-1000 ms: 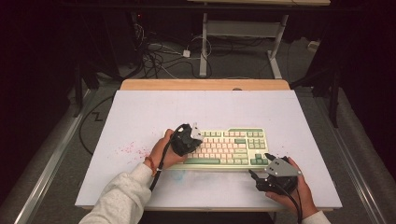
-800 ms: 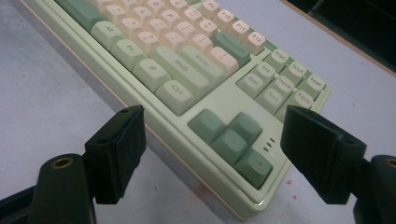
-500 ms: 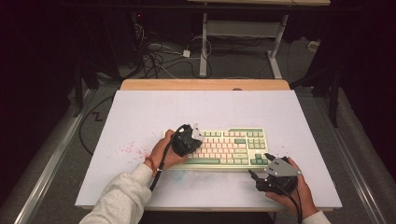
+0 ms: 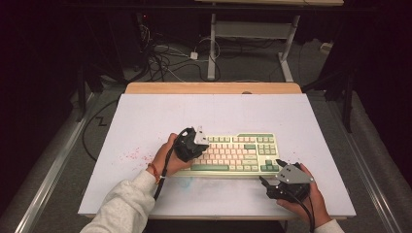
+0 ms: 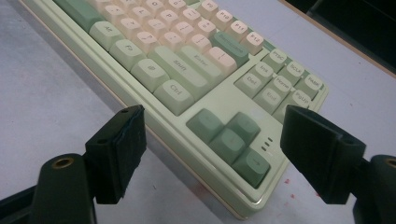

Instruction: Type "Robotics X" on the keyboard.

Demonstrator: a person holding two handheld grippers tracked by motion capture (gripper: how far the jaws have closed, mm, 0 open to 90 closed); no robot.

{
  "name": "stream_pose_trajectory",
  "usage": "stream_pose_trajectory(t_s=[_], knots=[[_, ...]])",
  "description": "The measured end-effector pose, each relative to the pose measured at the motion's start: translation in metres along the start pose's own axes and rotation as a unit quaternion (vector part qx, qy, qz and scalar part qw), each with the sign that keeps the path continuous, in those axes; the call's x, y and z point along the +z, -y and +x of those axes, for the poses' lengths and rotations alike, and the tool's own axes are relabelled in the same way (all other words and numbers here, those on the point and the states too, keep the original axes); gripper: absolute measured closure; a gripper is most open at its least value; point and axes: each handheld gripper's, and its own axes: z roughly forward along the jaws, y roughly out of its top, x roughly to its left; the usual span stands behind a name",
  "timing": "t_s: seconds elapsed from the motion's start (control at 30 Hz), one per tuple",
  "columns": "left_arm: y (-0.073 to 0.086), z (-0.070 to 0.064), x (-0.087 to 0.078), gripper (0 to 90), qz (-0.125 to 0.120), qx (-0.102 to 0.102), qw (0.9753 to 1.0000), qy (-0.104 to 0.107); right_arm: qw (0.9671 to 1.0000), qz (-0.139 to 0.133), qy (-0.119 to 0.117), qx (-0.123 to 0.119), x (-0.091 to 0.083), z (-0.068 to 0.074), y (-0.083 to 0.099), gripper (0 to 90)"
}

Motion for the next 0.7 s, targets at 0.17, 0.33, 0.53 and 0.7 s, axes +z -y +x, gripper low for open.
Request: stream_pose_trajectory(t_s=[0.17,0.33,0.53,0.7], knots=[[0.006,0.001,-0.012,78.0,-0.018,-0.001,0.9997,-0.016,1.0000,-0.002,0.001,0.001,-0.001,0.000,-0.001,22.8],[0.014,-0.002,-0.024,65.1,-0.045,0.024,0.9982,-0.031,1.0000,-0.003,0.000,0.002,-0.001,0.001,-0.002,22.8],[0.023,-0.005,-0.036,45.6,-0.071,0.022,0.9956,-0.057,1.0000,-0.008,-0.002,0.003,-0.001,0.001,-0.003,22.8],[0.032,-0.010,-0.045,34.3,-0.090,0.023,0.9930,-0.073,0.9999,-0.011,-0.002,0.004,-0.003,0.001,-0.004,22.8]])
